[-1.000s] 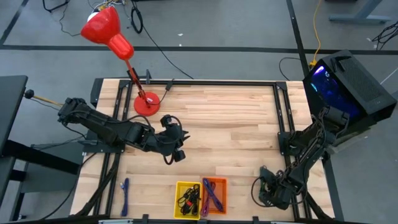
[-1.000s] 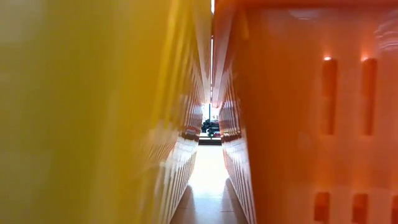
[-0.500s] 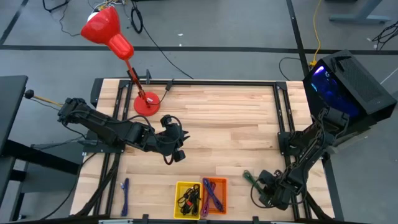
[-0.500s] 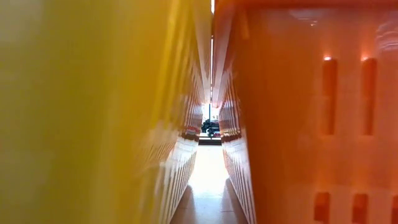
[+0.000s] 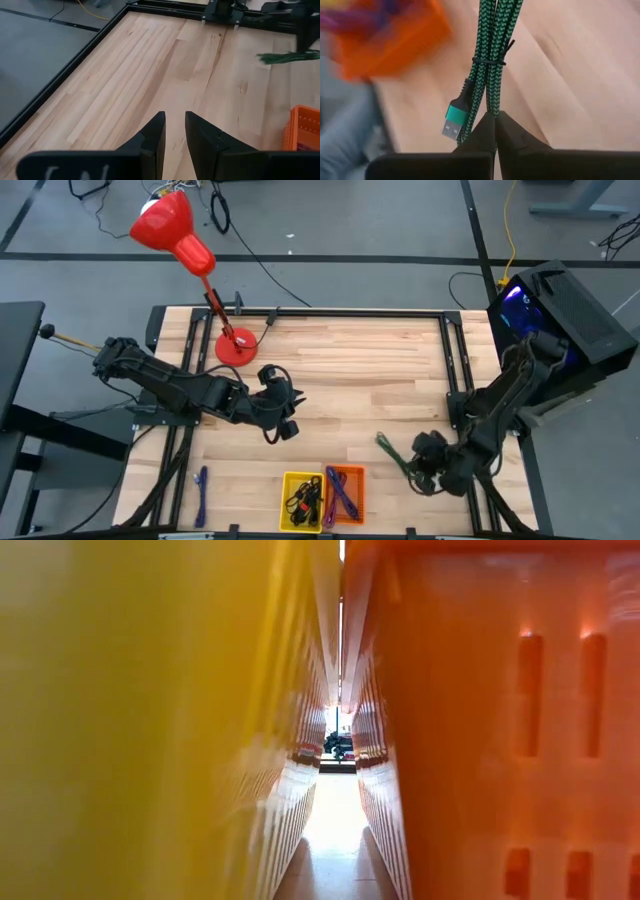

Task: Pick & Place USB Port
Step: Put the black and green charger cable into the orange bin, then put the black and purple charger cable into the orange bin

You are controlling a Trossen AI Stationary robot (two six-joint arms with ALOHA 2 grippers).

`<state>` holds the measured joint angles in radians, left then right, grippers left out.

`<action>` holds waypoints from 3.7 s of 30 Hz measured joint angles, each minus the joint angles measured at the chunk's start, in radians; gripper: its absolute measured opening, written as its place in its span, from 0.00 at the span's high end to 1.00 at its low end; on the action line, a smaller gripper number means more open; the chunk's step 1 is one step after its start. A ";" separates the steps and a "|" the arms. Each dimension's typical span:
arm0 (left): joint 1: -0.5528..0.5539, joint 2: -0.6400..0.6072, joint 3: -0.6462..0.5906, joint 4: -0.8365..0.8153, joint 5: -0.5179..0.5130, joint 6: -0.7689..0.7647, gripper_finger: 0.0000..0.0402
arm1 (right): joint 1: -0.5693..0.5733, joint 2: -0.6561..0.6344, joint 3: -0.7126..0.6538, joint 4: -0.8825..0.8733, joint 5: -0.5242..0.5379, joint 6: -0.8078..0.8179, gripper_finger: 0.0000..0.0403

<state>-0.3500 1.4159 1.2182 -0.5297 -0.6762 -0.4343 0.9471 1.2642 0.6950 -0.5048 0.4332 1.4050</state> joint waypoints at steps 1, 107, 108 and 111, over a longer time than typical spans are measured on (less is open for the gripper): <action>0.000 0.000 0.000 0.000 0.000 0.000 0.81 | -0.007 -0.007 0.000 0.052 0.032 -0.051 1.00; -0.366 0.002 0.000 -0.621 0.300 -0.931 0.81 | -0.057 0.237 0.241 0.266 0.519 -0.735 0.95; -0.407 0.009 0.000 -0.620 0.284 -1.013 0.81 | -0.057 0.209 0.241 0.248 0.540 -0.755 0.95; -0.531 0.044 0.000 -0.614 0.247 -1.274 0.81 | -0.058 0.141 0.241 0.242 0.581 -0.813 0.96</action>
<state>-0.8815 1.4599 1.2180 -1.1441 -0.4290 -1.7079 0.8896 1.4054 0.9363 -0.2627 1.0146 0.5922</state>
